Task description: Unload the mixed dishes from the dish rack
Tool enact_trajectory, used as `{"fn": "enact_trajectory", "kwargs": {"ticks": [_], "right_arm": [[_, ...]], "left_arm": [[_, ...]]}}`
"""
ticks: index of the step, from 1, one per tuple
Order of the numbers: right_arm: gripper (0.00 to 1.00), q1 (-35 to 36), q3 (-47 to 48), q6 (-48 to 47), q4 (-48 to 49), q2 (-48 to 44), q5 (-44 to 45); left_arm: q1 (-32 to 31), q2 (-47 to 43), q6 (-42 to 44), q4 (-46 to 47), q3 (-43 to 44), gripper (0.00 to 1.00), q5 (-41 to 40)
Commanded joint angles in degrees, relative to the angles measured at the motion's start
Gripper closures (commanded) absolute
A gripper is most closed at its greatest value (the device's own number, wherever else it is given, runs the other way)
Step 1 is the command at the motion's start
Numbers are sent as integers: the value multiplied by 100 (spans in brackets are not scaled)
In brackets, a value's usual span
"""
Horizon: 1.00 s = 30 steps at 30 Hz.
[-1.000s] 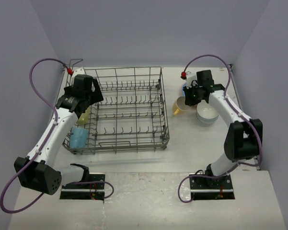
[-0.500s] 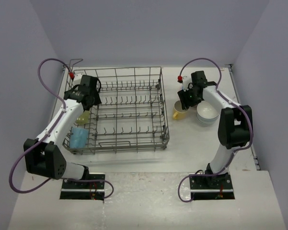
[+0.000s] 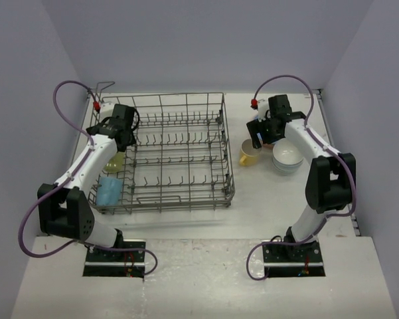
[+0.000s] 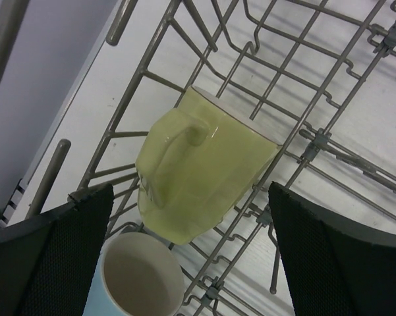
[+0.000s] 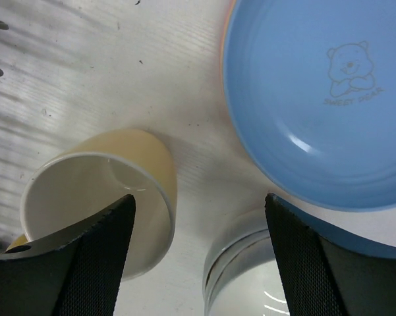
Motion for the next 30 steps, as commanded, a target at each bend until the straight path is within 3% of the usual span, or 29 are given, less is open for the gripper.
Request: {"fn": "enact_trajectory", "kwargs": {"ticks": [1, 16, 21, 30], "right_arm": [[20, 6, 106, 159, 92, -429, 350], [18, 6, 9, 343, 83, -868, 729], [18, 6, 71, 492, 57, -895, 747], [18, -3, 115, 589, 13, -939, 756]], "left_arm": [[132, 91, 146, 533, 29, 0, -132], [404, -118, 788, 1781, -674, 2, 1036], [404, -523, 893, 2230, -991, 21, 1424], [404, -94, 665, 1693, -710, 63, 712]]}}
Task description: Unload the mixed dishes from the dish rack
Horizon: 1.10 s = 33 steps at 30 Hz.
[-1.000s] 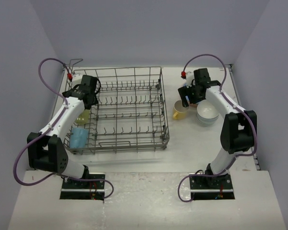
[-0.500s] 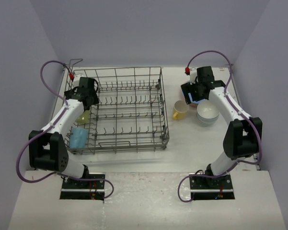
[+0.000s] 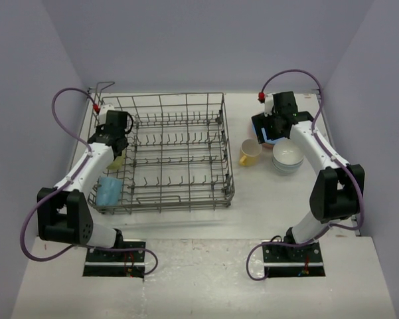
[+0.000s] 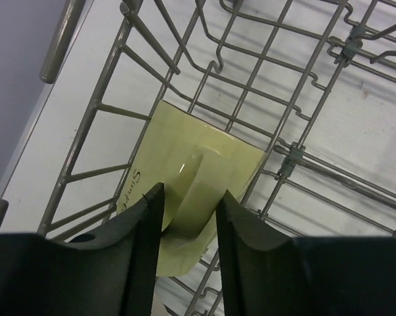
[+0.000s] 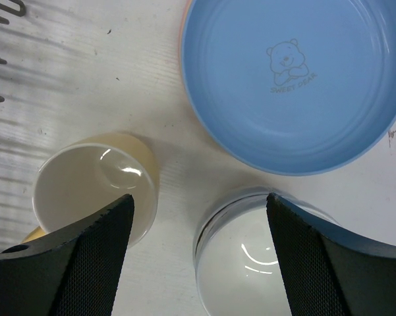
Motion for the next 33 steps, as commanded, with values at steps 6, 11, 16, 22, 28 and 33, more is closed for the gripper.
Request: {"fn": "enact_trajectory", "kwargs": {"ticks": [6, 11, 16, 22, 28, 33], "right_arm": [[18, 6, 187, 187, -33, -215, 214], [18, 6, 301, 442, -77, -268, 197], [18, 6, 574, 1151, -51, -364, 21], [18, 6, 328, 1602, 528, -908, -312], [18, 58, 494, 1768, 583, -1296, -1699], [13, 629, 1178, 2200, 116, -1051, -2676]], "left_arm": [[8, 273, -153, -279, 390, 100, -435], [-105, -51, 145, -174, 461, 100, -285], [-492, -527, 690, 282, 672, 100, -408], [-519, -1098, 1332, 1047, 637, 100, 372], [-563, -1502, 2333, 1846, 418, 100, 1914], [-685, -2021, 3045, 2954, 144, 100, 4718]]}}
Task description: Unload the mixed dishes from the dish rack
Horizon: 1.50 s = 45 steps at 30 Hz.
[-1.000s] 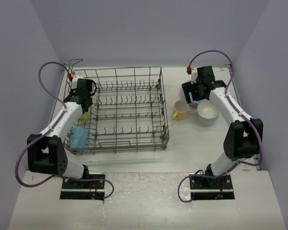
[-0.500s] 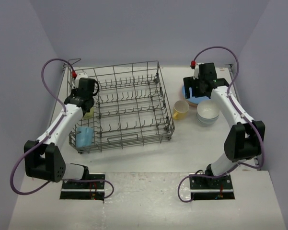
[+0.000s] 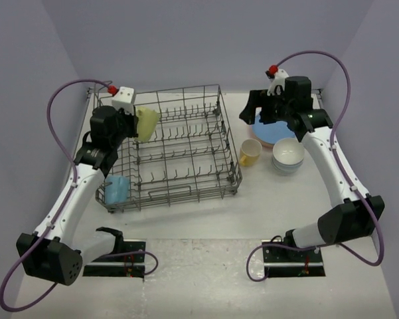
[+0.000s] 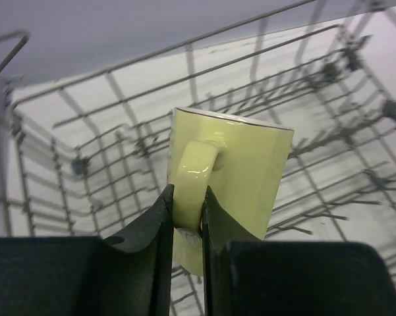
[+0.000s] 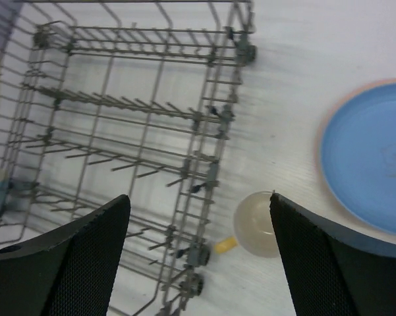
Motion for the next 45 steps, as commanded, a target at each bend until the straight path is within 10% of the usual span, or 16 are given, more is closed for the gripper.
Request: {"fn": "enact_trajectory", "kwargs": {"ticks": [1, 17, 22, 25, 27, 28, 29, 36, 45], "right_arm": [[12, 613, 655, 525, -262, 211, -1151], [20, 1416, 1466, 2443, -219, 1776, -2637], [83, 1468, 1123, 2785, 325, 1706, -3314], [100, 1460, 973, 2724, 379, 1400, -2992], [100, 1425, 833, 2619, 370, 1153, -2570], [100, 1390, 780, 2584, 361, 1013, -2341], [100, 1285, 658, 2522, 361, 707, -1922], [100, 160, -379, 2303, 169, -850, -847], [100, -395, -1951, 1933, -1176, -2581, 2132]], "left_arm": [[-198, -400, 797, 1576, 206, 100, 2402], [-1078, -66, 1132, 2041, 532, 100, 4074], [-1209, -4, 1088, 2156, 532, 100, 4057], [-1218, -30, 948, 2165, 523, 100, 3829], [-1227, -126, 772, 1963, 540, 68, 3583], [-1227, -171, 650, 1910, 514, 10, 3469], [-1227, -241, 361, 1823, 479, 0, 3146], [-1227, -734, -1845, 524, 215, 0, 202], [-1218, -31, -2884, -2597, 1006, 0, -1365]]}}
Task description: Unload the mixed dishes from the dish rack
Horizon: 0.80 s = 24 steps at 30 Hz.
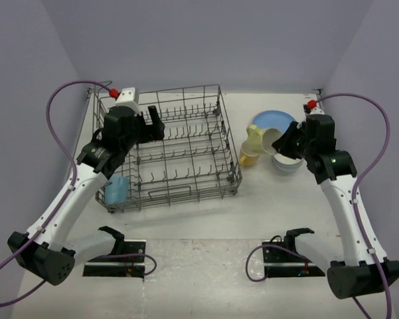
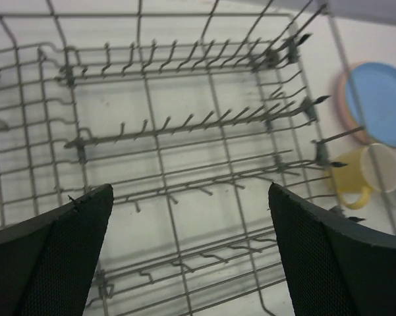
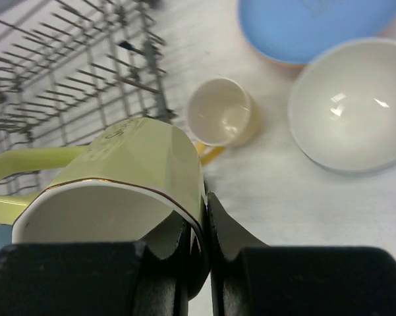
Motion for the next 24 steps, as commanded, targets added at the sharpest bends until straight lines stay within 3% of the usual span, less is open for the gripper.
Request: {"fn": "enact_trajectory", "kwargs": {"ticks": [1, 9, 18, 24], "right_arm": [[100, -34, -432, -30, -366, -399, 1238], [100, -34, -1495, 330, -454, -400, 1608], [100, 27, -1830, 471, -103, 364, 2029], [98, 141, -1892, 700, 12, 953, 2328]], "left_arm": [[-1, 109, -664, -1651, 178, 0, -974], [-1, 144, -806, -3058, 239, 0, -1108], [-1, 206, -963, -4500, 240, 0, -1019], [-1, 171, -972, -4678, -235, 0, -1099]]}}
